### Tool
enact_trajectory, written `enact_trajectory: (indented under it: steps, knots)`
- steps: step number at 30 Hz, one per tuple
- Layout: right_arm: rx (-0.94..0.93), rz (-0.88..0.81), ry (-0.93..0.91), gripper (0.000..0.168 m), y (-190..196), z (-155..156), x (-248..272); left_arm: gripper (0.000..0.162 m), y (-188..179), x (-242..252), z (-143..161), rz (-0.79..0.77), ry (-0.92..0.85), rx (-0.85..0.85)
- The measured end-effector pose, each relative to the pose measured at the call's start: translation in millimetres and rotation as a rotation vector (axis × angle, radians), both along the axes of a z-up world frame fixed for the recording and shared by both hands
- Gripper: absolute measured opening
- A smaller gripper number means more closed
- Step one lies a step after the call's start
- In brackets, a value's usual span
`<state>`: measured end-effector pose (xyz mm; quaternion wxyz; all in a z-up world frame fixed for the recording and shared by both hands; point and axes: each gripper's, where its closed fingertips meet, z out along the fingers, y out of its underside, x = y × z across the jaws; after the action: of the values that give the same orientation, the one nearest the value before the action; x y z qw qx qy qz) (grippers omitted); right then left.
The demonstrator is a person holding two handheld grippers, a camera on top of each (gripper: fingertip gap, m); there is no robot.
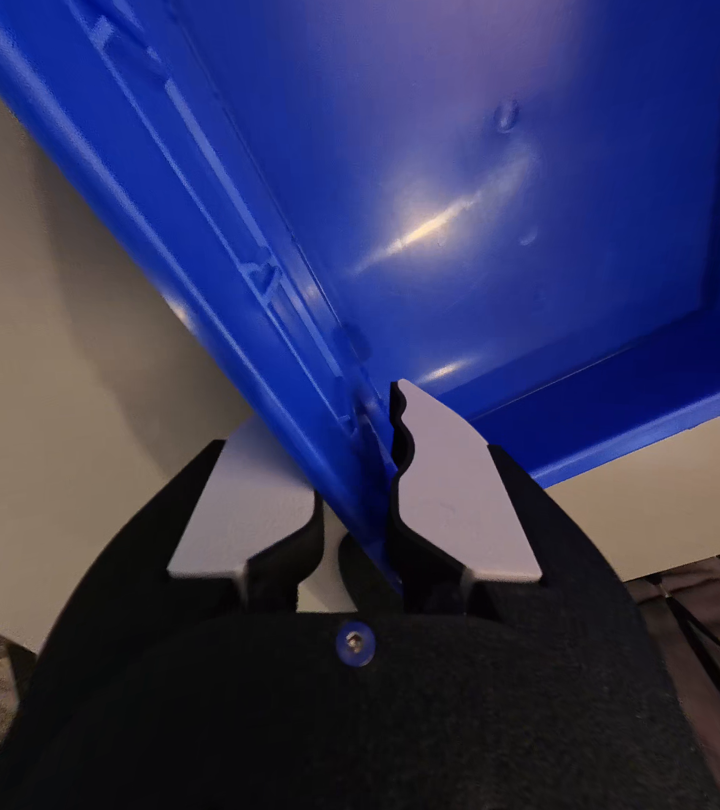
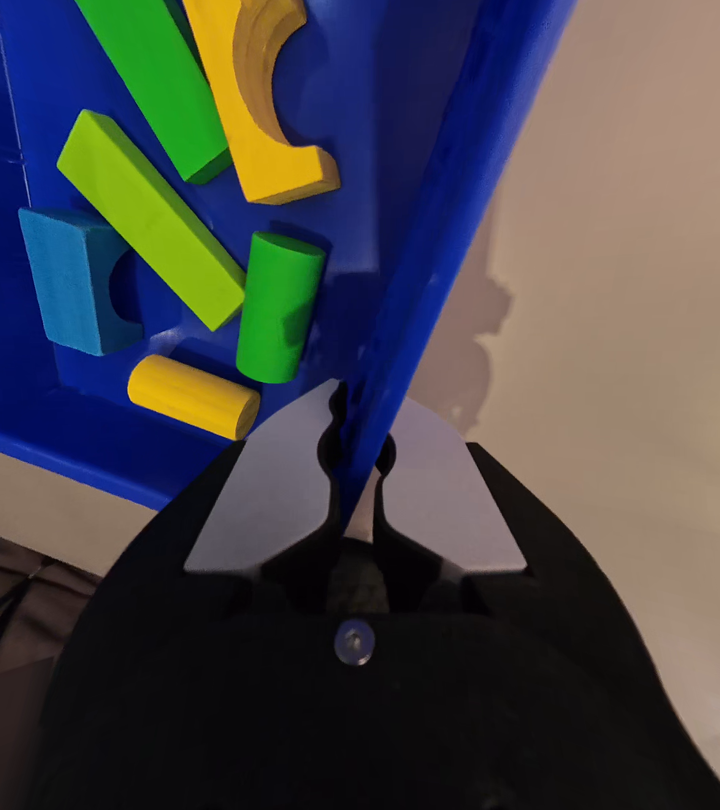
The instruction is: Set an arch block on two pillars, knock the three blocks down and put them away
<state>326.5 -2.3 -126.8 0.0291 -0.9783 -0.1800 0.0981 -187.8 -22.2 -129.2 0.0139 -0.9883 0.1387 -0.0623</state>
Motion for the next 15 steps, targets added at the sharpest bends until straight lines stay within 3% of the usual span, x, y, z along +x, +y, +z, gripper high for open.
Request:
enact_trajectory:
  steps: [5, 11, 15]
  knots:
    - [-0.045, 0.057, 0.075, 0.024, -10, 2, -17, 0.029, 0, 45, -1, -0.095, -0.003, 0.003]
    - [-0.045, 0.0, 0.105, 0.024, 6, -4, -19, 0.022, 4, 87, -3, -0.186, 0.027, 0.049]
    - [-0.034, -0.006, 0.002, 0.019, 8, -7, -13, 0.034, -2, 97, -2, -0.215, 0.062, 0.048]
